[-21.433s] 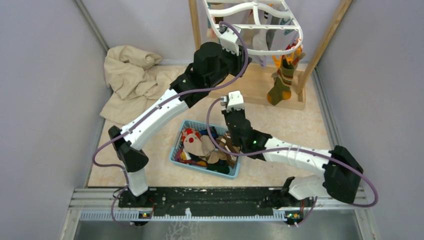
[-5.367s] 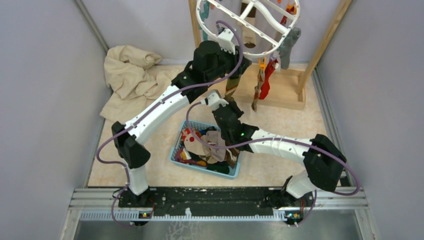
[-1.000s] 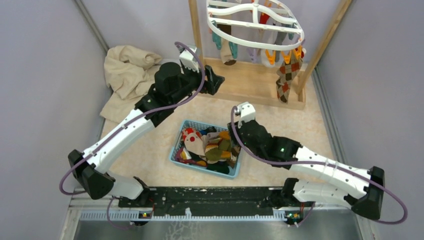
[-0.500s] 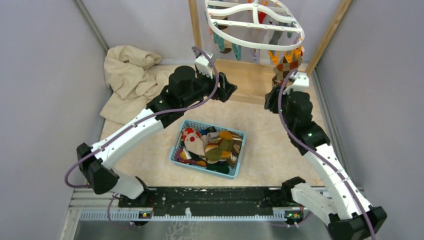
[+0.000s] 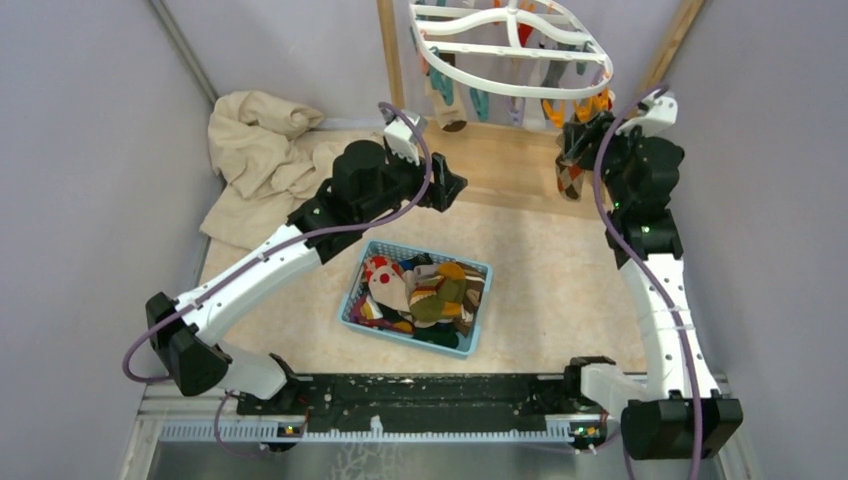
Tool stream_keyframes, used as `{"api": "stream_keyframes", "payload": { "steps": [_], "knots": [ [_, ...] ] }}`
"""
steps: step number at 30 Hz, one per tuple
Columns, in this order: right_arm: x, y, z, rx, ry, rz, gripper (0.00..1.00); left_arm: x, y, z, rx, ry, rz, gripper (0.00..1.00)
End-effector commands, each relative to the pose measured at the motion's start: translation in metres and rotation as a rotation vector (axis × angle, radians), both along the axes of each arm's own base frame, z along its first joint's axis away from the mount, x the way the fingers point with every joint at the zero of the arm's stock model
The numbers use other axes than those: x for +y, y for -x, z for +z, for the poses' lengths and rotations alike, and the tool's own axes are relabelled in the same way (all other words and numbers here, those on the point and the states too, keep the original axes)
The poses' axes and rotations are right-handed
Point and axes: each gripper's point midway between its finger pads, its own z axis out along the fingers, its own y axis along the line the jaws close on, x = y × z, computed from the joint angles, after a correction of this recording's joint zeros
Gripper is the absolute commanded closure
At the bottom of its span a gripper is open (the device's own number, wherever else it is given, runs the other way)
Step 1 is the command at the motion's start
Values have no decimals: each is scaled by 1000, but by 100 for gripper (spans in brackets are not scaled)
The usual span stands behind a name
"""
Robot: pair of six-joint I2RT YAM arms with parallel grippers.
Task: Remove the socks clipped to the hanger
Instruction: Place the sock in the bin.
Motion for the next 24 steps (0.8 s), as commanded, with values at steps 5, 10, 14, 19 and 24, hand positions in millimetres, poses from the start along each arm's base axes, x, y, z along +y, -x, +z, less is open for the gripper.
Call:
{"api": "stream_keyframes", "payload": {
  "steps": [5, 10, 14, 19, 24],
  "knots": [
    [-12, -28, 59, -202, -68, 88, 48, 11, 6, 15, -44, 20, 13, 13],
    [4, -33, 65, -261, -74, 212, 52, 12, 5, 12, -43, 11, 16, 13],
    [12, -24, 76, -313, -66, 260, 52, 11, 5, 9, -41, 6, 17, 13],
    [14, -15, 91, -361, -50, 274, 50, 8, 4, 6, -36, 5, 9, 13],
    [16, -14, 100, -366, -48, 282, 54, 7, 4, 7, -37, 8, 5, 13]
  ]
}}
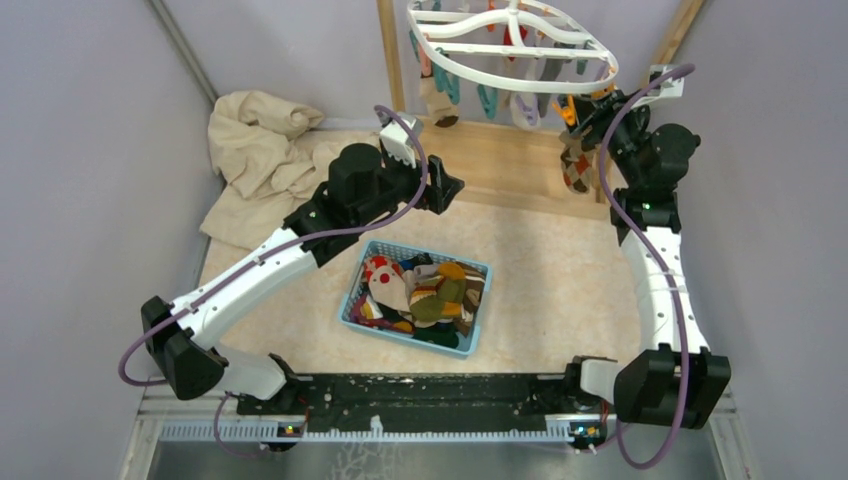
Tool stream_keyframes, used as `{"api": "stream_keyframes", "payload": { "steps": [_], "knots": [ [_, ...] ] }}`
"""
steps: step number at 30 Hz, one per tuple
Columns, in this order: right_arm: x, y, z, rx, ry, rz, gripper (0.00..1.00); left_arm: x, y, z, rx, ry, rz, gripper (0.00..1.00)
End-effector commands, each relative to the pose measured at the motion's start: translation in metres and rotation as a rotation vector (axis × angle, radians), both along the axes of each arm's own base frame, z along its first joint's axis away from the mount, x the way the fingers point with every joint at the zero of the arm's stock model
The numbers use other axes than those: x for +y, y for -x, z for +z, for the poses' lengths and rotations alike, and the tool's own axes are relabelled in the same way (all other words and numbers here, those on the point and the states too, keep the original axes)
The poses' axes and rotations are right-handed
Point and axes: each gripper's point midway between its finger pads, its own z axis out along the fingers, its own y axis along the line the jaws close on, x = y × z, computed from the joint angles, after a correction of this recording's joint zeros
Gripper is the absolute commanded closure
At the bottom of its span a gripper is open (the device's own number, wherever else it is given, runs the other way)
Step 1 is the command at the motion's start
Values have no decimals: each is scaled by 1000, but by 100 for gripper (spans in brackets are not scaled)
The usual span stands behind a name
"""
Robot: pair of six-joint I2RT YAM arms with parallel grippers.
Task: Remove the socks clipped to the hanger
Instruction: Place the sock in the bin, then adjust the hanger on the clothesline.
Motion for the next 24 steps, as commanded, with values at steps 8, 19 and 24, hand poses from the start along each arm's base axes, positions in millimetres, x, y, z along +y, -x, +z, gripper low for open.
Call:
{"api": "stream_keyframes", "payload": {
  "steps": [8, 19, 24],
  "knots": [
    [4, 19, 50, -144, 20, 19, 80, 0, 1, 7, -21, 17, -3, 13],
    [35, 25, 45, -126, 163, -9, 91, -1, 1, 9, -20, 21, -8, 13],
    [45, 28, 39, -114, 179, -1, 91, 2, 2, 11, -24, 19, -3, 13]
  ]
}}
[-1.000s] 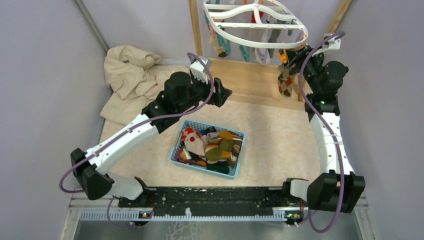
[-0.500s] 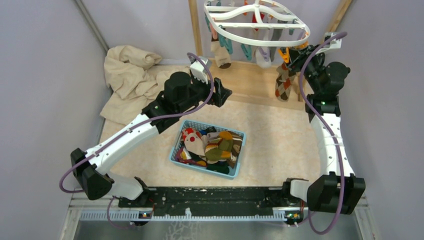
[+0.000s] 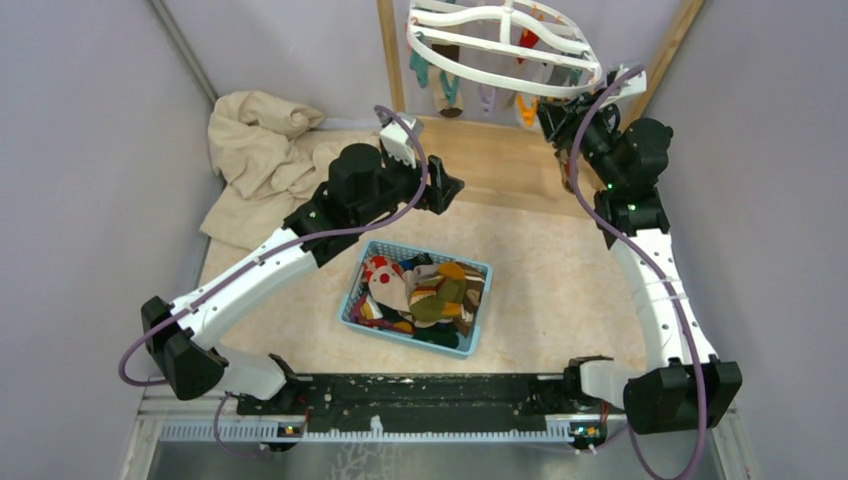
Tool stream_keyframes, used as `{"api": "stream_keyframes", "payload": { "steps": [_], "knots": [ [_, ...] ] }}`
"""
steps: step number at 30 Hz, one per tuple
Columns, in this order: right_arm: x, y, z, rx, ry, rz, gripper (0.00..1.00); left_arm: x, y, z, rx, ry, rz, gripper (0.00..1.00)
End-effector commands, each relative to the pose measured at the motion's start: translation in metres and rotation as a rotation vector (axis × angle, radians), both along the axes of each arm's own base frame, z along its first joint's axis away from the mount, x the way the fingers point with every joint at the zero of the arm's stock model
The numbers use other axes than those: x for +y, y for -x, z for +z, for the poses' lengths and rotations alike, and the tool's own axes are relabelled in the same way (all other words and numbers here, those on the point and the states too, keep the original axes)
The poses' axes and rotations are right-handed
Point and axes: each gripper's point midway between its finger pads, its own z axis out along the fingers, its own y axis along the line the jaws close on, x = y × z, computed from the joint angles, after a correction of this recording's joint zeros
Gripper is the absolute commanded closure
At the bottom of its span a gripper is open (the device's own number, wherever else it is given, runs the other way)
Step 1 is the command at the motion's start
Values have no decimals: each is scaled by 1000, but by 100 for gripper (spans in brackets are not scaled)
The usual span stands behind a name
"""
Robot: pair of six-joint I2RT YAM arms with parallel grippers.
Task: Remove the socks clipped to the hanger
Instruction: Adjust the hanger on the clothesline.
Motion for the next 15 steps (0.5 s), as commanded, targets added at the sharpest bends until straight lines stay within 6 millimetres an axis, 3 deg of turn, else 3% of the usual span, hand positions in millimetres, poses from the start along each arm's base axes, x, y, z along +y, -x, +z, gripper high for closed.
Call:
{"api": "stream_keyframes", "payload": {
  "steps": [1, 8, 15],
  "knots": [
    [1, 17, 35, -106, 50, -38, 91, 3, 2, 11, -25, 17, 0, 13],
    [23, 17, 29, -98, 117, -31, 92, 4, 2, 12, -25, 15, 3, 13],
    [63, 14, 25, -87, 206, -42, 93, 6, 2, 13, -28, 12, 9, 13]
  ]
}}
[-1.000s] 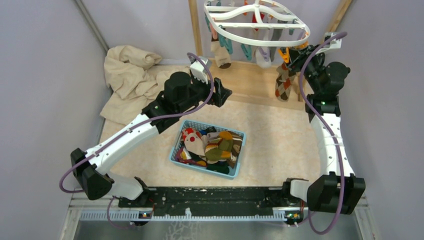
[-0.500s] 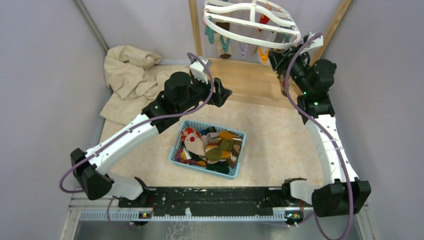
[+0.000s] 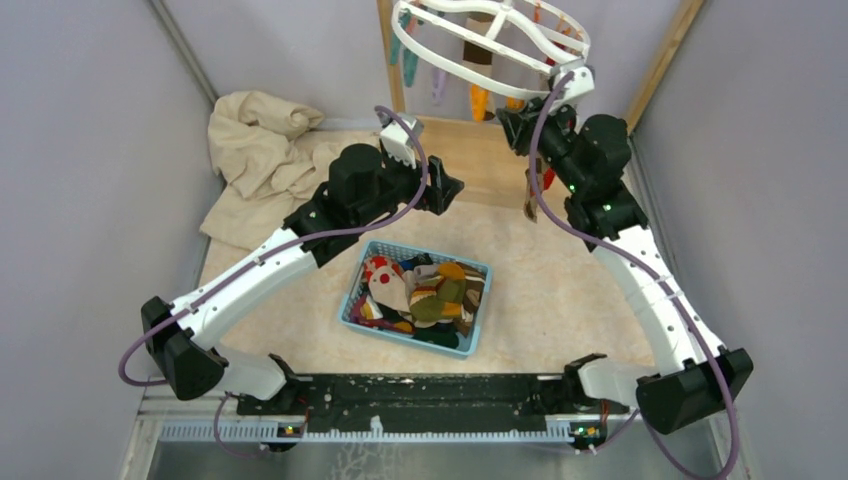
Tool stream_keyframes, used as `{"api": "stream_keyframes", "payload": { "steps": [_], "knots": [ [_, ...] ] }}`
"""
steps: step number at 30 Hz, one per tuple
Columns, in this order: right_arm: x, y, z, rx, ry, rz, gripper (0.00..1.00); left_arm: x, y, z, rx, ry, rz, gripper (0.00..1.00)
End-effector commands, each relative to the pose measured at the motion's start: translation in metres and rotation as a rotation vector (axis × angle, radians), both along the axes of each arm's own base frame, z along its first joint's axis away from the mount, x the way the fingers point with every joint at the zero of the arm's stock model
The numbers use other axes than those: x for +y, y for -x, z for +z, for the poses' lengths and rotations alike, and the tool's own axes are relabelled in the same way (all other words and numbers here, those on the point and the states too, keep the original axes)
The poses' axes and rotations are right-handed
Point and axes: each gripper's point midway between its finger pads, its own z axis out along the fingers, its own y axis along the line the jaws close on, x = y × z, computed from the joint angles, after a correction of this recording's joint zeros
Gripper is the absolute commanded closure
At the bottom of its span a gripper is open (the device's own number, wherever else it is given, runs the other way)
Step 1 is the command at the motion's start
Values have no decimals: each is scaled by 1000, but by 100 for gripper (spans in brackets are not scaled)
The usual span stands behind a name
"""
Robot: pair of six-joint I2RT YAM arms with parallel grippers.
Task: Remove the socks clipped to the hanger
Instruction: Adjust the hanger on the clothesline.
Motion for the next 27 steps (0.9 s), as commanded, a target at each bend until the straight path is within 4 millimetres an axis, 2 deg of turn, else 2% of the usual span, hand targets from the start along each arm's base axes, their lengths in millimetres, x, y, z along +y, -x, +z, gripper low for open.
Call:
{"api": "stream_keyframes", "payload": {
  "steps": [1, 15, 18, 27],
  "knots": [
    [9, -2, 28, -82, 54, -66, 93, 6, 2, 13, -29, 12, 9, 13],
    [64, -12, 21, -59, 255, -179, 94, 9, 2, 9, -27, 6, 19, 13],
    [73, -12, 25, -67, 270, -210, 94, 10, 2, 8, -26, 4, 19, 13],
    [83, -15, 25, -68, 330, -338, 94, 14, 2, 9, -29, 7, 28, 13]
  ]
}}
